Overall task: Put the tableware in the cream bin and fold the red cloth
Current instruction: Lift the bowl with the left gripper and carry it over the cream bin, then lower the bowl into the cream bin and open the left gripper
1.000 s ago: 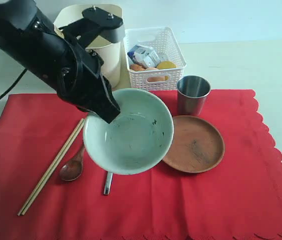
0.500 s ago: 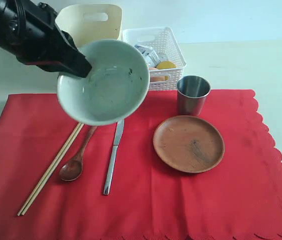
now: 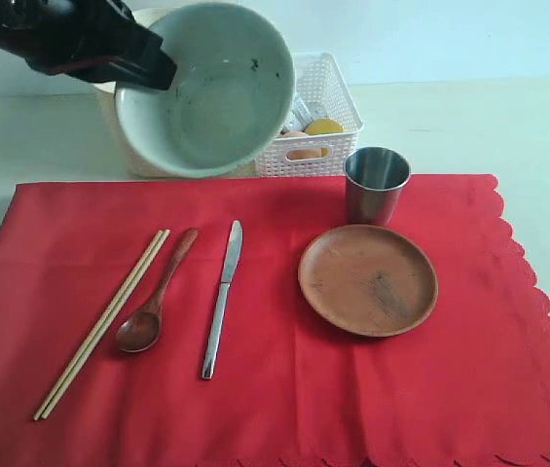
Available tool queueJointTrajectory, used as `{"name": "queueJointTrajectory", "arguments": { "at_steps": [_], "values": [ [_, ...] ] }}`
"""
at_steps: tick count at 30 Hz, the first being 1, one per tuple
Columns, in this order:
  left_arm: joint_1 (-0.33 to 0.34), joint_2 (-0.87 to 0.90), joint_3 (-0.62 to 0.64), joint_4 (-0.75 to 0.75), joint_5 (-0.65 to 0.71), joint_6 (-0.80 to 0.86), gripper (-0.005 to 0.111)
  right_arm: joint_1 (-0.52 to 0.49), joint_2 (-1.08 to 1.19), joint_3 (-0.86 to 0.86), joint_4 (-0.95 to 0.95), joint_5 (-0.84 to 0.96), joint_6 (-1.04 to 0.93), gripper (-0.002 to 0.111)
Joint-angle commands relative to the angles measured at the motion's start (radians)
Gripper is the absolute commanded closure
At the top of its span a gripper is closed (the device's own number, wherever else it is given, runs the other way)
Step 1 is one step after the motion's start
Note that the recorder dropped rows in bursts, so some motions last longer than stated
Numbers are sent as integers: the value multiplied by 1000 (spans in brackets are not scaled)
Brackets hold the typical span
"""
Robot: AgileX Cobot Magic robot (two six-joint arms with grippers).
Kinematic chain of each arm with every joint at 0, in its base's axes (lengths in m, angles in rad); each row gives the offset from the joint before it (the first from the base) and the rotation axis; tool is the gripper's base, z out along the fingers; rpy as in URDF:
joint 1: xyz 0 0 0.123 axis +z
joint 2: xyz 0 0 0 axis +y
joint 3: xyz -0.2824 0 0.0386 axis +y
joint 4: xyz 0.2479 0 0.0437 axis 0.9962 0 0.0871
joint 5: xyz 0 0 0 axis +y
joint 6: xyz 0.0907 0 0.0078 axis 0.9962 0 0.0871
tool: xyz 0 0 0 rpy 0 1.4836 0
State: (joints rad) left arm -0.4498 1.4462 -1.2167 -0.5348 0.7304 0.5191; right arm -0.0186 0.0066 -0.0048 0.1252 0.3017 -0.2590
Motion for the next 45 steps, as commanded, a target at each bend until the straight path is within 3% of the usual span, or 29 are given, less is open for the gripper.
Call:
{"name": "queueJointTrajectory", "arguments": {
  "at_steps": [1,18,35,45],
  "values": [
    [2,32,-63,-40,-35,-2,107,-5,-7,5,-1,-2,-2,108],
    [15,267,-292,-91,-90,1,107,-5,-7,5,-1,-1,-2,108],
    [235,434,-431,-348,-83,1,107,-5,-7,5,-1,-1,-2,108],
    [301,536,-488,-398,-83,3,107,-5,-7,5,-1,-1,-2,108]
  ]
}}
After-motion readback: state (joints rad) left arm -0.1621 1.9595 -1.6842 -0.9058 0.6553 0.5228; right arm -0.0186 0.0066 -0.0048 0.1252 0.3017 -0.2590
